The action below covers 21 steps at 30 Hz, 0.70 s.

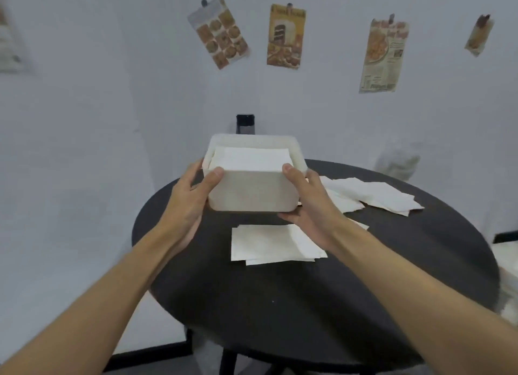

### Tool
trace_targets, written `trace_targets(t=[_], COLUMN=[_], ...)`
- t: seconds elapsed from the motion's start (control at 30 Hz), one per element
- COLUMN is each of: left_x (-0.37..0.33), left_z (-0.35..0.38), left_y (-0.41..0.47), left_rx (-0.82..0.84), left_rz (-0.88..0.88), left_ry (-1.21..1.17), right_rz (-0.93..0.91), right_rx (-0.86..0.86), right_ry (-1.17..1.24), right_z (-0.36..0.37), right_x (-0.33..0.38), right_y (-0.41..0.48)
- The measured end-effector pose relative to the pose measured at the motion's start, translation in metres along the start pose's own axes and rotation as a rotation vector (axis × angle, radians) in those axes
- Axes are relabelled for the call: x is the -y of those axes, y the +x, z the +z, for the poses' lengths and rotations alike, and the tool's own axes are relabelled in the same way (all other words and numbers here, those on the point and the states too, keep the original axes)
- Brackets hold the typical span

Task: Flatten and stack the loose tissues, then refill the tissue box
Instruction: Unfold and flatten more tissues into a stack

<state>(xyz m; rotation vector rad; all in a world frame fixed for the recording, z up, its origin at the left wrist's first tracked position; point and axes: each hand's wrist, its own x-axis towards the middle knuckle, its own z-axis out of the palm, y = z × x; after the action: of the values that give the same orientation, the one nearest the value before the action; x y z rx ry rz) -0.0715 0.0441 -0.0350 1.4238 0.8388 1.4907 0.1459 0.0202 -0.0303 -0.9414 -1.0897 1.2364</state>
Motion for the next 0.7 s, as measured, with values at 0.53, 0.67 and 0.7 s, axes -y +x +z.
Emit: trace_targets(t=[0.53, 0.67, 0.7], left_x=[0.028, 0.024, 0.023], left_z=[-0.14, -0.14, -0.14], left_y=[-0.006, 0.0, 0.001], left_rx=[-0.263, -0.282, -0.279], left_rz=[-0.156, -0.188, -0.202], left_ry=[0.125, 0.124, 0.131], right_rz=[0.163, 0.195, 0.199], right_rx=[0.135, 0.145, 0.142], right_ry=[-0.23, -0.249, -0.252], right_z=[0.134, 0.141, 0.142], right_x=[-0.056, -0.057, -0.058], right_y=[0.053, 0.057, 0.057])
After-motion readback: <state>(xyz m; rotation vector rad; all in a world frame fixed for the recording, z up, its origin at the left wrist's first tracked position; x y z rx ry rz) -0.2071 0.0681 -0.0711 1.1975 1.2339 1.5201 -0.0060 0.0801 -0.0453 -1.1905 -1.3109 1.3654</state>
